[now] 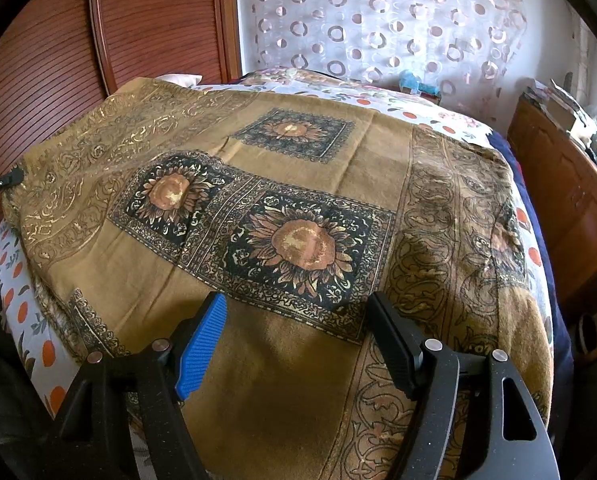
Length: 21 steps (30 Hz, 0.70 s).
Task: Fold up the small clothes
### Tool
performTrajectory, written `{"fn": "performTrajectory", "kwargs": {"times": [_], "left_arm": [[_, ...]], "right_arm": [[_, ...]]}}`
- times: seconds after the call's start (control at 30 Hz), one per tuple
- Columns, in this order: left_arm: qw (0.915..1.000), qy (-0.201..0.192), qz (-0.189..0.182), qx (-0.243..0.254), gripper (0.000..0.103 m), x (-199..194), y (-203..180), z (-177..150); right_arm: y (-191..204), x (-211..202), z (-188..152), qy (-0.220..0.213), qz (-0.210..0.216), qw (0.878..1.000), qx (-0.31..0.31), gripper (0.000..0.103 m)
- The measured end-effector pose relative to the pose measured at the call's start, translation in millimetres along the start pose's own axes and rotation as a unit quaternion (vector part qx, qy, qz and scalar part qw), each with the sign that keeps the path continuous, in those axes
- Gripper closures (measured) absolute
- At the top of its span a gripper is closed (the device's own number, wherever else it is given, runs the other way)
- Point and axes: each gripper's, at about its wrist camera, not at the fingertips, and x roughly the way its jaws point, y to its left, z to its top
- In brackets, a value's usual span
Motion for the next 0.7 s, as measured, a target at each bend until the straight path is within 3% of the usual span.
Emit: {"fn": "performTrajectory", "kwargs": {"times": [0.43, 0.7], "left_arm": [[0.9996, -0.005, -0.014, 0.023, 0.096, 12, -21, 3], [0.9945, -0.042, -0.067, 0.069, 0.097, 19, -77, 41]], "right_arm": [[-5, -1, 0, -0.005, 0.013, 1.000, 0.019, 0.029], [-8, -11, -3, -0.021, -0.009, 0.999, 0.038, 0.029]]}}
